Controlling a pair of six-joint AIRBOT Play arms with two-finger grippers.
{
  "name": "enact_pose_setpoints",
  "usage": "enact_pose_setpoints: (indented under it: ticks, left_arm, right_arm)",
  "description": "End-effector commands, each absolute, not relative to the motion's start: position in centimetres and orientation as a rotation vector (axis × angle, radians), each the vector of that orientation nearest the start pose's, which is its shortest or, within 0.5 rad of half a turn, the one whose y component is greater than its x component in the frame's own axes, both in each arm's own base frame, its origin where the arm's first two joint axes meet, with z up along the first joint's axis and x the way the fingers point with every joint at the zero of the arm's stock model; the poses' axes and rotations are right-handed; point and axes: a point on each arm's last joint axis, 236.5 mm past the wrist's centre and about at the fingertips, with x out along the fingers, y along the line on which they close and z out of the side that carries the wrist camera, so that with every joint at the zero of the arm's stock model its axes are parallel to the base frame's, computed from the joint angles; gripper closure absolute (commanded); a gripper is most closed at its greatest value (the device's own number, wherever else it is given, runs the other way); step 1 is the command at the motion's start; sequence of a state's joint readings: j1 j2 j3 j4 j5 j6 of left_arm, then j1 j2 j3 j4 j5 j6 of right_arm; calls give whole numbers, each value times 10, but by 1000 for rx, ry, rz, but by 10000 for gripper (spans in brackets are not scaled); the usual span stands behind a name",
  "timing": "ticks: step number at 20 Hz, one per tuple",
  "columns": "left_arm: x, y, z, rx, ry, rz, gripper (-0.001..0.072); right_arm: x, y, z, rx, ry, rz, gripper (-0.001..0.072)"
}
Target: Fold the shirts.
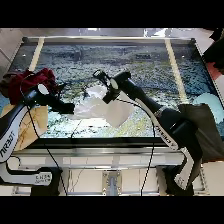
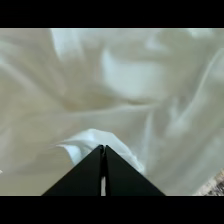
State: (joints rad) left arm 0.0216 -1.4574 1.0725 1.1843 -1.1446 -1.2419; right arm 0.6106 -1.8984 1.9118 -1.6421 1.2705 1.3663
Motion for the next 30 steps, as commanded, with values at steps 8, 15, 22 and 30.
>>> enact_pose_setpoints:
  ticks: [8,15,22,30]
  left_arm:
    - [362,24,213,-59,651,-93,696]
    - [275,47,382,51,121,118,698]
    - [317,36,237,-147,685,-51,698]
    - [409,19,33,-294,1125,-160,697]
  right_arm:
    - [398,177,254,-597,826,394,704]
    - [298,101,423,-418,368,296,705]
    - [353,53,338,-445,630,97,706]
    - [481,128,111,-107,916,347,704]
